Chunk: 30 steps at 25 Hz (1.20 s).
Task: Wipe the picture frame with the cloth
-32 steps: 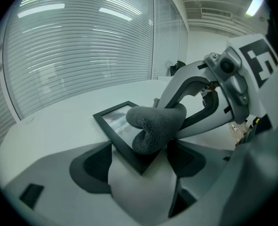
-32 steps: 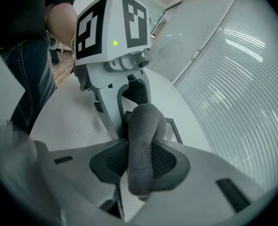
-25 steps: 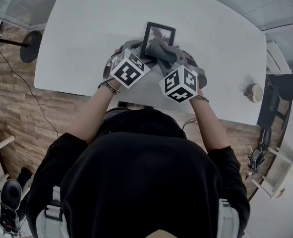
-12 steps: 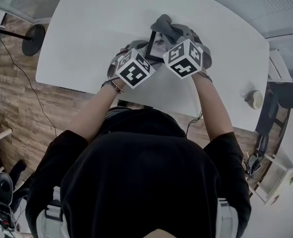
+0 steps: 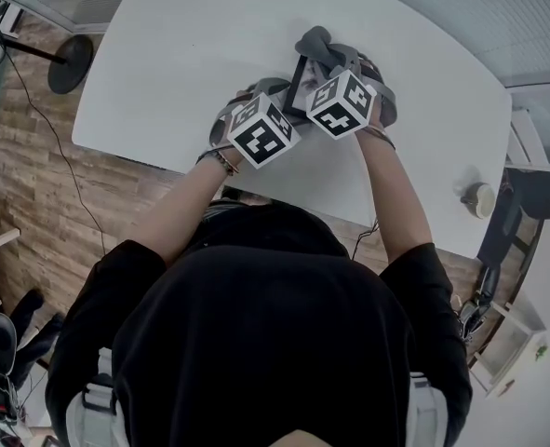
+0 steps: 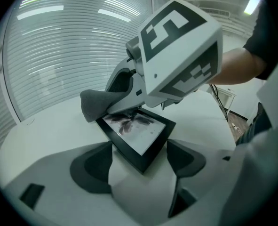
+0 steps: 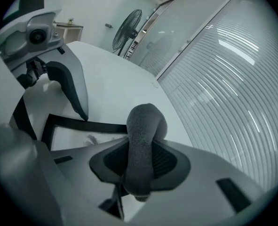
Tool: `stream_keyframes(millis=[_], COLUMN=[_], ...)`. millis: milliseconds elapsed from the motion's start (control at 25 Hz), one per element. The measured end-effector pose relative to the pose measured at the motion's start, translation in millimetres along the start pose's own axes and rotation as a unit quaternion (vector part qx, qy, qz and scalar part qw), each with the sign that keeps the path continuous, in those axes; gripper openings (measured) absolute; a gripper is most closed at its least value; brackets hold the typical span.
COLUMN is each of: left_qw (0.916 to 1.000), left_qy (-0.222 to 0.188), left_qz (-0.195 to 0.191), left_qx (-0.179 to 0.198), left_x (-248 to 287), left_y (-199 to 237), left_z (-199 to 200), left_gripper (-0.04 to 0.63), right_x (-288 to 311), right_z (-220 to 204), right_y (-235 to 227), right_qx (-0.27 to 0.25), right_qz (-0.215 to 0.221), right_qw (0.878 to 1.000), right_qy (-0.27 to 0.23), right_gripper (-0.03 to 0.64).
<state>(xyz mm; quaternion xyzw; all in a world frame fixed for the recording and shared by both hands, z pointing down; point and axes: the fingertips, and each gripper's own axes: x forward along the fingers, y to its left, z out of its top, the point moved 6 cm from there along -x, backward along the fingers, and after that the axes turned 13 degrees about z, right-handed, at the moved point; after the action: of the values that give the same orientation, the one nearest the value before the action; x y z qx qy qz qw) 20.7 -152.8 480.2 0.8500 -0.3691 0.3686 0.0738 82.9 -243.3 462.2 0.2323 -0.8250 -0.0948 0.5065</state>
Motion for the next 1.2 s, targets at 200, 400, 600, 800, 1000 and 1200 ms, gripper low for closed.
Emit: stream_keyframes(millis=[200, 400, 600, 800, 1000, 1200], left_qw=[1.0, 1.0, 1.0, 1.0, 0.9999, 1.0], left_qy=[0.002, 0.004, 0.005, 0.005, 0.008, 0.008], left_qz=[-0.001, -0.002, -0.003, -0.004, -0.005, -0.005], left_qx=[-0.001, -0.001, -0.002, -0.002, -0.004, -0.004], left_x=[0.0, -0.1, -1.0, -2.5, -2.5, -2.7], left_y=[0.2, 1.0, 0.5, 1.9, 3.3, 1.9], left_z=[0.0, 0.2, -0.4, -0.4, -0.8, -0.7], left_gripper=[0.376, 0.376, 0.376, 0.376, 0.376, 0.376], right_x=[1.0, -0.8, -3.6, -8.3, -10.5, -14.3], right_z=[-0.7, 0.5, 0.9, 2.9, 4.5, 4.5], right_y=[9.6, 19.2, 29.5, 37.3, 42.1, 47.7], right_qx=[-0.03, -0.036, -0.04, -0.028, -0.022, -0.021], right_qz=[0.009, 0.02, 0.02, 0.036, 0.046, 0.054], right_qw=[0.999, 0.999, 0.999, 0.999, 0.999, 0.998], right_qy=[0.016, 0.019, 0.018, 0.015, 0.018, 0.021], right_gripper=[0.117, 0.117, 0.117, 0.115, 0.117, 0.117])
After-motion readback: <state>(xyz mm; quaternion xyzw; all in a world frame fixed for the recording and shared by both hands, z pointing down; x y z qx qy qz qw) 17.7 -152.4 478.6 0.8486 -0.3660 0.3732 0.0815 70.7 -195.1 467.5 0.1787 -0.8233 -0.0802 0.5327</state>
